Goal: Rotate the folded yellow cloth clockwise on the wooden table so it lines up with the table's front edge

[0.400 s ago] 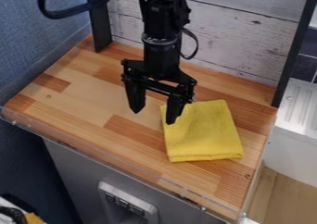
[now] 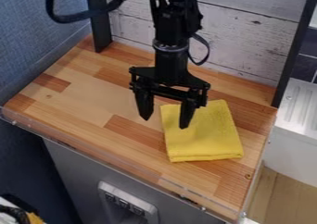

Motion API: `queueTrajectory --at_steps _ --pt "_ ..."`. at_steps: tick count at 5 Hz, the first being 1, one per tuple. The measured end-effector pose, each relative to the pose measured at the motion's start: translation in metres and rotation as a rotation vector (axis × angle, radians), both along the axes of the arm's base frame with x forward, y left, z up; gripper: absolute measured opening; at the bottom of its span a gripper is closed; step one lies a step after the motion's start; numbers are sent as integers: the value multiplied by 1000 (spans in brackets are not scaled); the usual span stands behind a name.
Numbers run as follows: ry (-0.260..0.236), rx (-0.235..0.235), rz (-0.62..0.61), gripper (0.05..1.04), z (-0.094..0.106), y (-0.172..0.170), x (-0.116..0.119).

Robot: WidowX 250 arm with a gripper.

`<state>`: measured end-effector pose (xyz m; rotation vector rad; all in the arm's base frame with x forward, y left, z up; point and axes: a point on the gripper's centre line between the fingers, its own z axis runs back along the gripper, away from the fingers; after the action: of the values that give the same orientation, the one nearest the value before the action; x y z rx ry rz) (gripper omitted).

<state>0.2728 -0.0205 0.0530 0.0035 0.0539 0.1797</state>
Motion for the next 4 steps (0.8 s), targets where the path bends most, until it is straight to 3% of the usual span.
queueTrajectory --at_steps 4 --pt "-82 22 365 996 5 -36 26"
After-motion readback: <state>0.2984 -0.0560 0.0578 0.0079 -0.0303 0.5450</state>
